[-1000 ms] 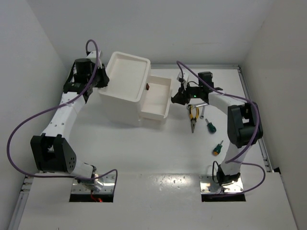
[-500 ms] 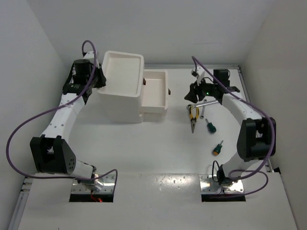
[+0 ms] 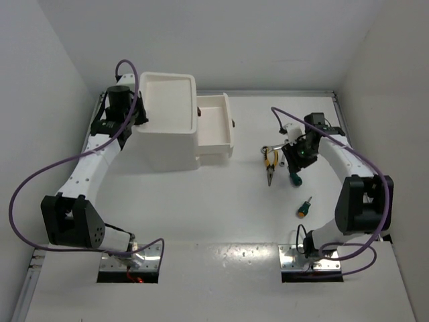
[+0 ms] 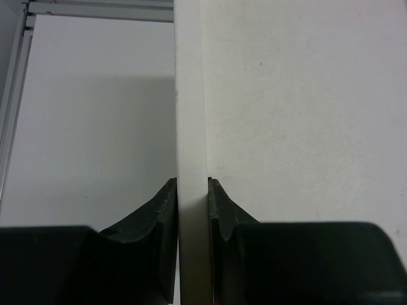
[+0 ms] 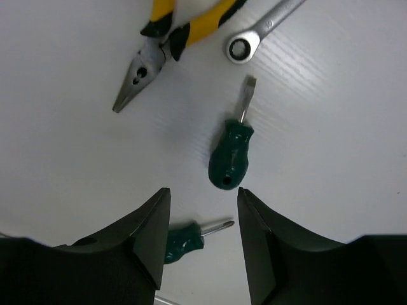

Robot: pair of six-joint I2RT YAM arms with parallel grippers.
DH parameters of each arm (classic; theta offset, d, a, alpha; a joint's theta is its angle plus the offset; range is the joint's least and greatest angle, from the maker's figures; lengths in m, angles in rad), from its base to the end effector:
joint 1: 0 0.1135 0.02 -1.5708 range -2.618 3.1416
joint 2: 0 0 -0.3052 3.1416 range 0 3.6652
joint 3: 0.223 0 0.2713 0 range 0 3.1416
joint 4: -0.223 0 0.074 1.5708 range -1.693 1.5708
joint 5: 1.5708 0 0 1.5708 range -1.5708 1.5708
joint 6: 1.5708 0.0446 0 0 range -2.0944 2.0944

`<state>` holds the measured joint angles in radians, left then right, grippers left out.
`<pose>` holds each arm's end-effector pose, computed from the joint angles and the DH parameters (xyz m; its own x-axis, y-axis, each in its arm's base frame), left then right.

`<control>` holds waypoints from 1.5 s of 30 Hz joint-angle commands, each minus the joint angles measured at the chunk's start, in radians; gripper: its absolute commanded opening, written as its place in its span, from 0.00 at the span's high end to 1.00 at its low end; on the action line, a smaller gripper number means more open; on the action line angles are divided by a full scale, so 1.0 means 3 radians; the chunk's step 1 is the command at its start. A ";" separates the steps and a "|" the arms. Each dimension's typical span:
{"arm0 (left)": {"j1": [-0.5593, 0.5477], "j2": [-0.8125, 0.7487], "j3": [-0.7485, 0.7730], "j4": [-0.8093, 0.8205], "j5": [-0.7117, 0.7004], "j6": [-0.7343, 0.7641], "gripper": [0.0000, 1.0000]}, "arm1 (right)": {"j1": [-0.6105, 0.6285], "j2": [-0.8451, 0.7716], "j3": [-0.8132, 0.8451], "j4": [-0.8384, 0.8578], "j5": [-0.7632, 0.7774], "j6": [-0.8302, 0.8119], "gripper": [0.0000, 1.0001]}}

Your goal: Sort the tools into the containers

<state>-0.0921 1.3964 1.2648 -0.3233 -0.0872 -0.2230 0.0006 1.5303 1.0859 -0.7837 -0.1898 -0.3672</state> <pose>0.3425 -0.0277 0.3868 -0.4297 -0.1816 -0.8845 -0.0834 0.9834 -0.1613 0.3119 0.0086 0.2479 -0.8561 -0.3531 -0.3774 -0.3978 0.9163 0.0452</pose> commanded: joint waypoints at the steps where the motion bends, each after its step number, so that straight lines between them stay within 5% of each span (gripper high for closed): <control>1: -0.0066 0.0039 -0.0182 -0.0594 0.0167 -0.0075 0.96 | -0.0022 0.0099 -0.0035 -0.0123 0.0397 0.0093 0.53; 26: -0.0097 0.0136 0.0141 -0.0686 0.0342 0.0084 0.43 | 0.0008 0.1029 0.0200 0.0122 0.0704 0.0523 0.45; 30: -0.0097 0.0136 0.0207 -0.0717 0.0342 0.0114 0.39 | 0.0008 0.1137 0.0261 0.0153 0.0704 0.0523 0.52; 37: -0.0097 0.0136 0.0457 -0.0717 0.0199 0.0114 0.39 | 0.0008 0.1168 0.0292 0.0092 0.0664 0.0524 1.00; 42: -0.0066 -0.0027 0.0550 -0.0631 0.0239 0.0114 0.36 | -0.0068 0.0583 0.0507 -0.0245 0.0035 0.0365 1.00; 45: -0.0066 -0.0170 0.0509 -0.0538 0.0239 0.0114 0.25 | -0.0099 0.0182 0.0700 -0.0282 -0.0435 0.0273 1.00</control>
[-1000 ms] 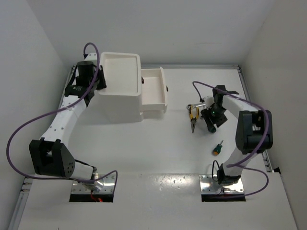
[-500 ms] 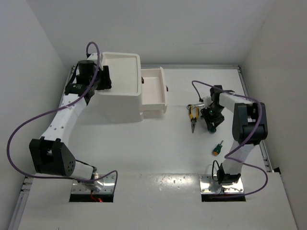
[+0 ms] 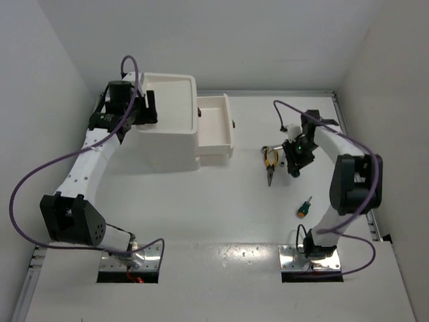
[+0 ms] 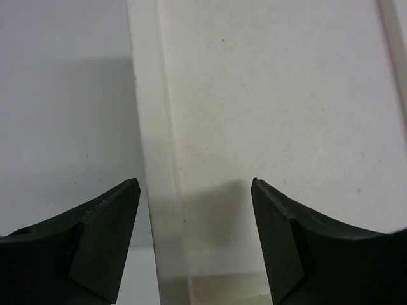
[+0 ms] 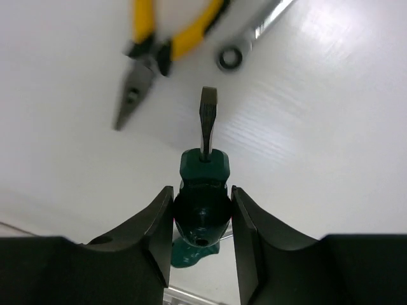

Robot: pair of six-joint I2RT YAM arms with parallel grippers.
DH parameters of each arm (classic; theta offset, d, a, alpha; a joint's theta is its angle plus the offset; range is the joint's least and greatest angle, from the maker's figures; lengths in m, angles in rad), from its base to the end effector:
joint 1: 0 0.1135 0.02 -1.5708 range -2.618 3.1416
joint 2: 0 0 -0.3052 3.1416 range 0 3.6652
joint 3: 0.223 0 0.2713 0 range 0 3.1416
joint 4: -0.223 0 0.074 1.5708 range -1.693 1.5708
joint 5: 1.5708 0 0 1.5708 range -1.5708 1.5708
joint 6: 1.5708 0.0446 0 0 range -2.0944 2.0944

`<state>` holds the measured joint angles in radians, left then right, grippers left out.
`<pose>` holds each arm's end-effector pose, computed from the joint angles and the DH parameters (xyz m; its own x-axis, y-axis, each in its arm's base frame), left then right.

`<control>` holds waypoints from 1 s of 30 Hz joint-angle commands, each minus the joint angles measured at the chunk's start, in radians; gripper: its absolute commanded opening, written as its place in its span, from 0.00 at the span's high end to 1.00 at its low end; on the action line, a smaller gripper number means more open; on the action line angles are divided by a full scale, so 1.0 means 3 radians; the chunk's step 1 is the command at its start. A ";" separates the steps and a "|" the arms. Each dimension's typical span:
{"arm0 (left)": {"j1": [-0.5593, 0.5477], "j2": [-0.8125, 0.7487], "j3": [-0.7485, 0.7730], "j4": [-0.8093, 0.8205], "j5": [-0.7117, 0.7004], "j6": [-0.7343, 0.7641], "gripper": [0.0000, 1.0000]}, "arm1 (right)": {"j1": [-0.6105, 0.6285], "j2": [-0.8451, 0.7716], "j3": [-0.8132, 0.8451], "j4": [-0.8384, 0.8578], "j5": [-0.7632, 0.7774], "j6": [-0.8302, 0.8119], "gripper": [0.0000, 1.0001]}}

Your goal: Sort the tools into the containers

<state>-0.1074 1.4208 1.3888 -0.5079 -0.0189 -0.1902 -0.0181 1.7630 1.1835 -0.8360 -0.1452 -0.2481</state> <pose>0.3406 -0.0359 0.4058 -0.5191 -0.1341 -0.8441 -0.0072 0.9883 -0.1526 0.3509 0.0001 0.2017 -0.9565 -0.2257 -0.1850 -0.2469 0.9638 0.1006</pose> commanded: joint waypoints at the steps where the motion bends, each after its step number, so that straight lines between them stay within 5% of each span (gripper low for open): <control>1: -0.0015 -0.0252 0.0095 0.0118 0.0012 -0.0041 0.22 | -0.0037 -0.0681 0.0436 -0.0107 -0.0701 -0.0124 1.00; 8: -0.0015 -0.0328 0.0274 0.0185 0.0078 -0.0154 0.08 | 0.0376 -0.0258 0.1539 0.0485 -0.1633 0.0912 1.00; 16: 0.0138 -0.0395 0.0586 0.0185 -0.0126 -0.0296 0.00 | 0.0919 0.0881 0.2547 0.0894 -0.1470 0.1303 1.00; 25: 0.0394 -0.0492 0.0459 0.0072 -0.0366 -0.0092 0.00 | 0.1267 0.1420 0.2937 0.1110 -0.1598 0.1379 1.00; 29: 0.0424 -0.0533 0.0290 0.0072 -0.0509 -0.0026 0.00 | 0.1298 0.1466 0.2938 0.1110 -0.1556 0.1379 0.73; 30: 0.0470 -0.0533 0.0229 0.0072 -0.0510 -0.0026 0.00 | 0.1328 0.1420 0.2902 0.1110 -0.1556 0.1379 0.59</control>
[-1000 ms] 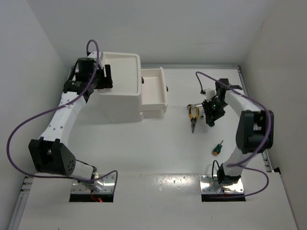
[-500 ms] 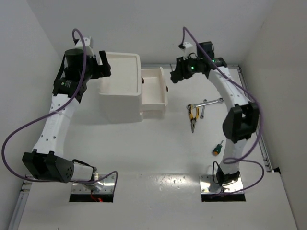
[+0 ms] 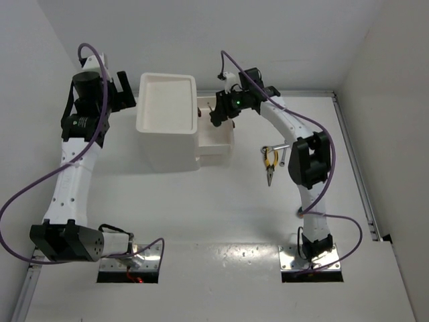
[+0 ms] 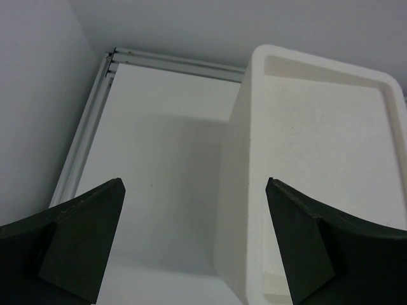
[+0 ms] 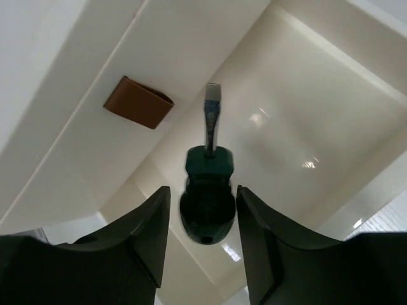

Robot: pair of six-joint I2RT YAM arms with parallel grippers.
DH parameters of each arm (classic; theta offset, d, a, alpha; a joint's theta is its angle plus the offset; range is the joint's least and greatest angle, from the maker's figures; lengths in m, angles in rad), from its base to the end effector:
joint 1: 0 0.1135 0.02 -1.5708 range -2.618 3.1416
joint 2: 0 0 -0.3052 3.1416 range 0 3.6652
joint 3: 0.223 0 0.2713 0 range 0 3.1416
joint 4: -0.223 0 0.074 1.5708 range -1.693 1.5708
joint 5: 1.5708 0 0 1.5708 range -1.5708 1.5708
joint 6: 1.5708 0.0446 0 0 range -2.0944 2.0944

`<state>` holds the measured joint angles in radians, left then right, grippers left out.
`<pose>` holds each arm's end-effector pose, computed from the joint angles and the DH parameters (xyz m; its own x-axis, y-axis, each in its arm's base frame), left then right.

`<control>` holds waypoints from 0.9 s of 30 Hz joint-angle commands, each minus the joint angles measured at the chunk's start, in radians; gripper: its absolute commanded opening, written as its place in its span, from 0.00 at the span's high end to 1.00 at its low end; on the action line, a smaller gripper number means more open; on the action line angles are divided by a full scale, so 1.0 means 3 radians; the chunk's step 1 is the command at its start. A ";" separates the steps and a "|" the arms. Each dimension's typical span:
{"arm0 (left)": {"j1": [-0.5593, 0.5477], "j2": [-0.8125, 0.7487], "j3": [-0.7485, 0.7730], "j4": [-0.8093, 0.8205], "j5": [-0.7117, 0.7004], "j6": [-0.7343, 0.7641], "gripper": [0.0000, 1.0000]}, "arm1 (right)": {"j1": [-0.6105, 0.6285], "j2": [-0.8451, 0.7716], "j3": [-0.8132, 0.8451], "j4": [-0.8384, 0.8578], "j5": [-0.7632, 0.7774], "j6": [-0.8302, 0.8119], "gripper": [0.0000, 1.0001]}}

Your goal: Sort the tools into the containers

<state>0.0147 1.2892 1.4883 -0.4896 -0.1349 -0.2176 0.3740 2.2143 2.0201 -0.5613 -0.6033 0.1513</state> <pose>0.2958 0.0103 0.4840 -0.2487 -0.2176 -0.9438 -0.2018 0.9647 -0.1692 0.5073 0.2263 0.2896 -0.7343 -0.1548 -0.6610 -0.5813 0.6464 0.4943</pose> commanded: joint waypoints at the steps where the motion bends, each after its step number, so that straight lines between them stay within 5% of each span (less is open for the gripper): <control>1: 0.0064 -0.0094 -0.0103 0.0011 -0.0123 0.0035 0.00 | 0.0021 -0.0084 0.0113 0.0229 -0.0029 0.0048 0.52; 4: 0.0099 -0.0094 -0.0190 0.0011 -0.0093 -0.0001 0.00 | 0.0021 -0.0201 0.0072 0.0230 -0.0029 0.0048 0.42; 13: 0.0166 0.0018 -0.0103 0.0144 0.0034 -0.0103 0.00 | -0.0412 -0.1339 -0.0830 -0.0076 0.0415 -0.0110 0.42; 19: -0.0033 -0.0222 -0.0318 0.0568 -0.0185 0.0305 0.00 | -0.0801 -0.2368 -0.1950 -0.1460 0.1304 -0.0677 0.42; 27: -0.0034 -0.0253 -0.0431 0.0630 -0.0165 0.0521 0.00 | -0.1078 -0.2661 -0.2796 -0.2316 0.1785 -0.1332 0.44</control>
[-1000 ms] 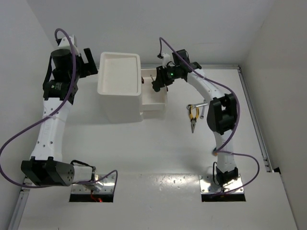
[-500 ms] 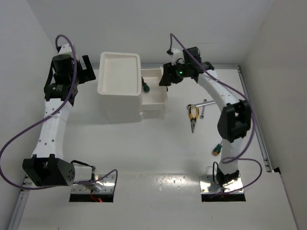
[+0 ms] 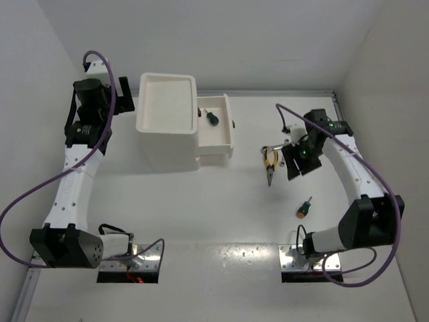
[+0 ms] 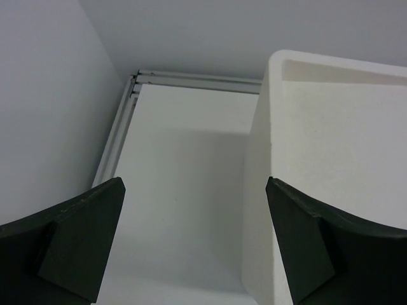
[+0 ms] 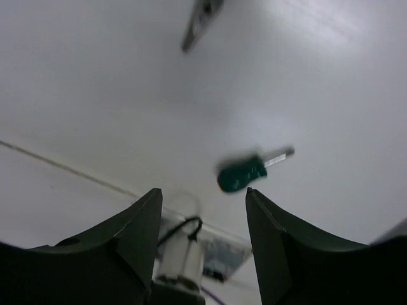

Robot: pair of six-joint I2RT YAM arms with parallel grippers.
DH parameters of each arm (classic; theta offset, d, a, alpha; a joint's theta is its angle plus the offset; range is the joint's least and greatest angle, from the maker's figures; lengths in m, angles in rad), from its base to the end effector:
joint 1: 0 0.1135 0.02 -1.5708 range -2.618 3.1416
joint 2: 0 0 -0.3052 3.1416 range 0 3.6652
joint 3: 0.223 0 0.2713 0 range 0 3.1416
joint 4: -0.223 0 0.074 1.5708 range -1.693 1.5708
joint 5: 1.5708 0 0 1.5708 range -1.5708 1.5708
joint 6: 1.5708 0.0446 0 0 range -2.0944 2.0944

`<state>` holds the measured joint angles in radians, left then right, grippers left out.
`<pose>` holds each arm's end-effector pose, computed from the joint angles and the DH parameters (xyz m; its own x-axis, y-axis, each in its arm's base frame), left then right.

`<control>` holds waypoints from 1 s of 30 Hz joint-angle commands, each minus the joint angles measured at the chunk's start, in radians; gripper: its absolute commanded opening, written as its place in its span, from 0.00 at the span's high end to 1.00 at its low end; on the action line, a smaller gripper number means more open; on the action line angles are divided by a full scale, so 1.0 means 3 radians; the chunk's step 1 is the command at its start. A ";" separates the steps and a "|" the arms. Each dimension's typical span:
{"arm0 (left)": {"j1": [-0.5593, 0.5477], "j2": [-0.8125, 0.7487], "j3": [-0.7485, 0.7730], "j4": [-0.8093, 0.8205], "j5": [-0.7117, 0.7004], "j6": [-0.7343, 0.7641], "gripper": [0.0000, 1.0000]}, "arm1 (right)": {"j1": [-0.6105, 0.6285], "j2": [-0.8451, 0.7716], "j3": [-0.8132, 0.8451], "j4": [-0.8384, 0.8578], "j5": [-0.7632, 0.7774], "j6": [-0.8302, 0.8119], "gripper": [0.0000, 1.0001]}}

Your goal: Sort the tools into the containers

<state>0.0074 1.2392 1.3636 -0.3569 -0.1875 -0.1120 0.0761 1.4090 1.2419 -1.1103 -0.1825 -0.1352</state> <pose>0.2903 0.0105 0.4673 -0.2079 -0.1113 -0.9718 -0.2132 0.9748 -0.0661 0.2744 0.0290 0.3170 -0.9287 -0.2037 -0.3100 -0.2546 0.9578 0.1332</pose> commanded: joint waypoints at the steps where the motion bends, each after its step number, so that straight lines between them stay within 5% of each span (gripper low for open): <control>1: -0.0009 -0.0086 -0.0060 0.0157 0.0148 0.0229 0.00 | -0.0166 0.0023 -0.0314 -0.0517 0.0485 -0.0474 0.44; 4: -0.0127 -0.0188 -0.0117 0.0080 0.0589 0.0378 0.00 | -0.0274 -0.0125 -0.0529 -0.0446 0.0593 -0.0551 0.44; 13: -0.0520 -0.0291 -0.0235 0.0080 0.0349 0.0419 0.00 | -0.0437 -0.0069 -0.1000 -0.0487 0.0803 -0.0301 0.44; 22: -0.0521 -0.0352 -0.0306 0.0080 0.0160 0.0389 0.00 | -0.0668 0.0855 -0.0627 -0.0533 0.0573 -0.0112 0.43; 30: -0.0521 -0.0419 -0.0434 0.0141 -0.0009 0.0291 0.00 | -0.0668 0.0985 -0.0561 -0.0446 0.0970 0.0129 0.48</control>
<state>-0.1436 1.1362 1.2503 -0.3538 -0.1608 -0.0086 -0.1223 1.7187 1.0245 -1.2488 0.0254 -0.1490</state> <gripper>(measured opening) 0.997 0.536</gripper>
